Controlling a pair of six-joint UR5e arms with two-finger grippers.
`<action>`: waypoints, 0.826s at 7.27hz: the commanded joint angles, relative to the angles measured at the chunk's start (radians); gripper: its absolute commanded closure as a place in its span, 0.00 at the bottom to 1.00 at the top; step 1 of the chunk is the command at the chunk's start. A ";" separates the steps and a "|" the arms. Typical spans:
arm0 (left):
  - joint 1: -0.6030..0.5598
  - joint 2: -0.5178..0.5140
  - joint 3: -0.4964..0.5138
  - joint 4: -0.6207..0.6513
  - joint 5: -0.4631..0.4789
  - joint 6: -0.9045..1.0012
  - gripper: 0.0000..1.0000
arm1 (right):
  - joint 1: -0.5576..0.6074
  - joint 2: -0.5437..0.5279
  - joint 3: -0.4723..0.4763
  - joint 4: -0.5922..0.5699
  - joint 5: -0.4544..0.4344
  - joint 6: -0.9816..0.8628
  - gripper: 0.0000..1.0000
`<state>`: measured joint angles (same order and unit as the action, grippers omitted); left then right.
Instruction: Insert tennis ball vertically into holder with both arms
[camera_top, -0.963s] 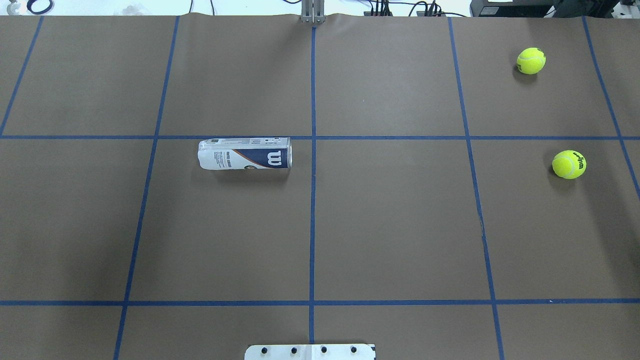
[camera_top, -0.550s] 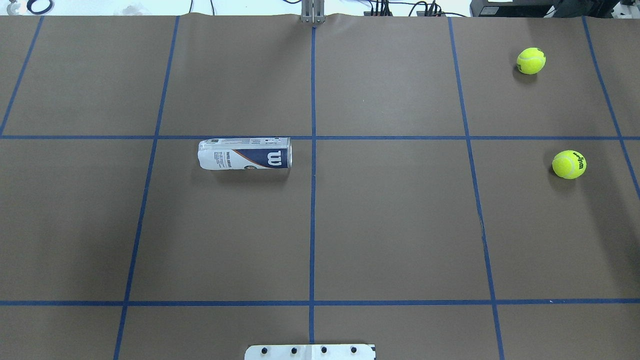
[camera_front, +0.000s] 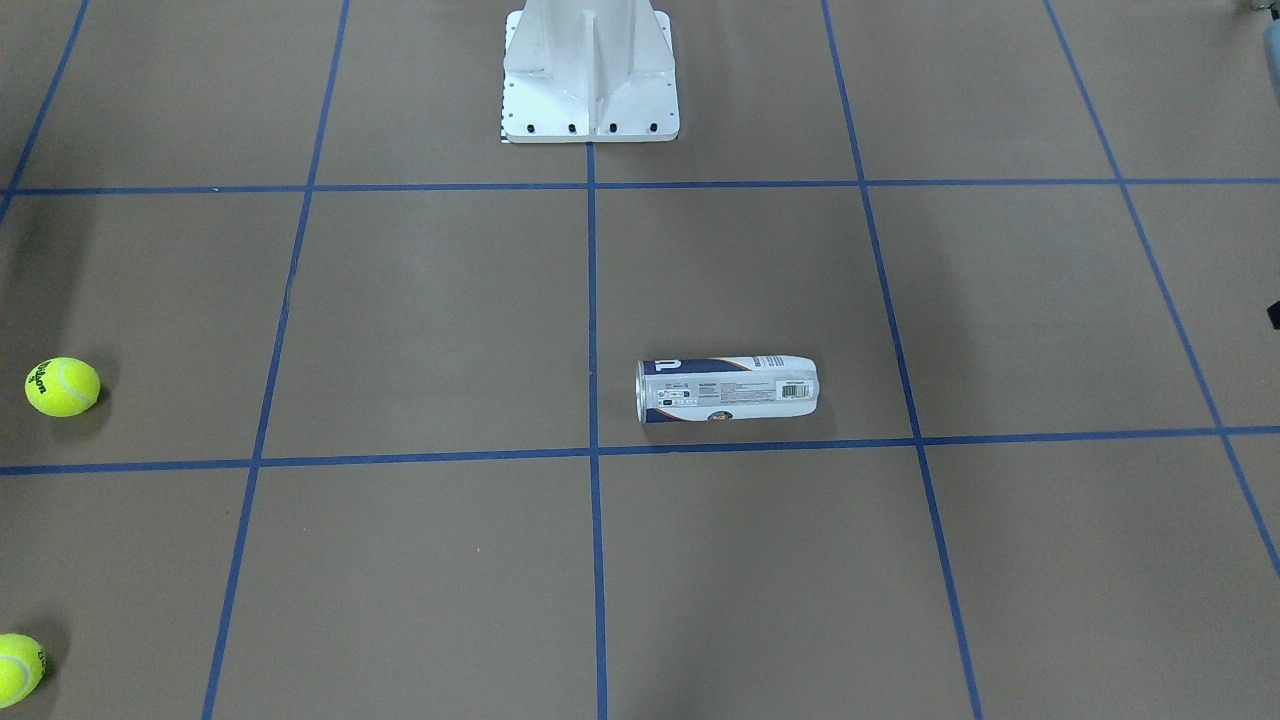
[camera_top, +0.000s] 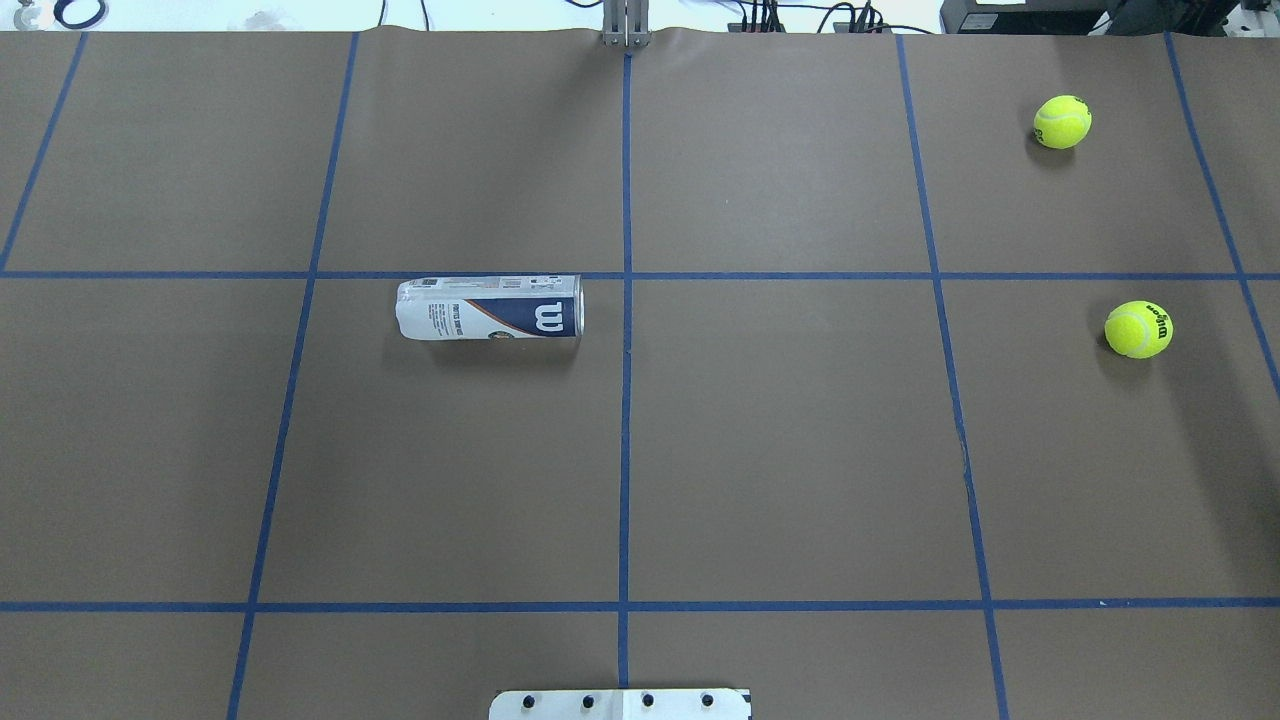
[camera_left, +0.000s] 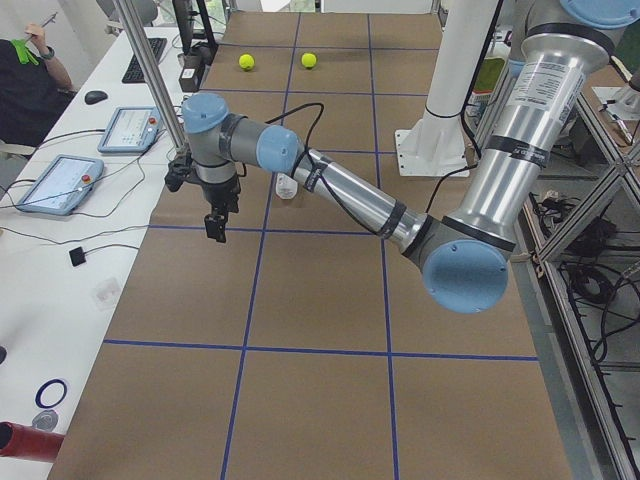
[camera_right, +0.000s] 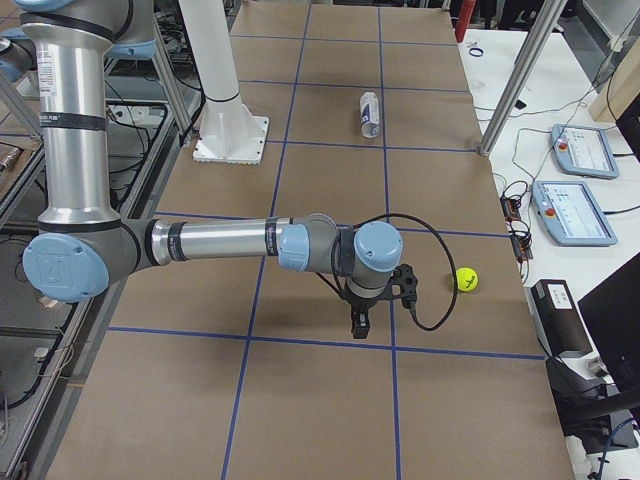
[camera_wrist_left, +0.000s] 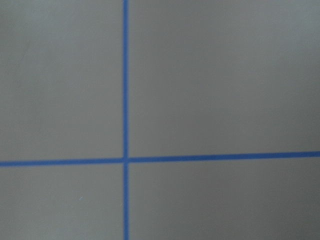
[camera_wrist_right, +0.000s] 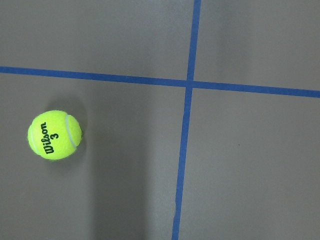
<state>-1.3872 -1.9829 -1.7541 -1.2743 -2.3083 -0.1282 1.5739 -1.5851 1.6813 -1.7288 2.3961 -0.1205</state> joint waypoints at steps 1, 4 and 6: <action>0.187 -0.152 0.001 0.003 -0.008 -0.001 0.00 | 0.000 0.000 -0.003 -0.001 0.000 0.005 0.00; 0.435 -0.363 0.048 -0.014 0.179 0.002 0.00 | 0.000 -0.003 0.002 -0.001 0.006 0.004 0.00; 0.688 -0.408 0.047 -0.013 0.646 0.111 0.06 | 0.000 -0.001 0.003 -0.001 0.006 0.005 0.00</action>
<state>-0.8584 -2.3555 -1.7110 -1.2866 -1.9272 -0.0696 1.5739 -1.5868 1.6837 -1.7303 2.4020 -0.1156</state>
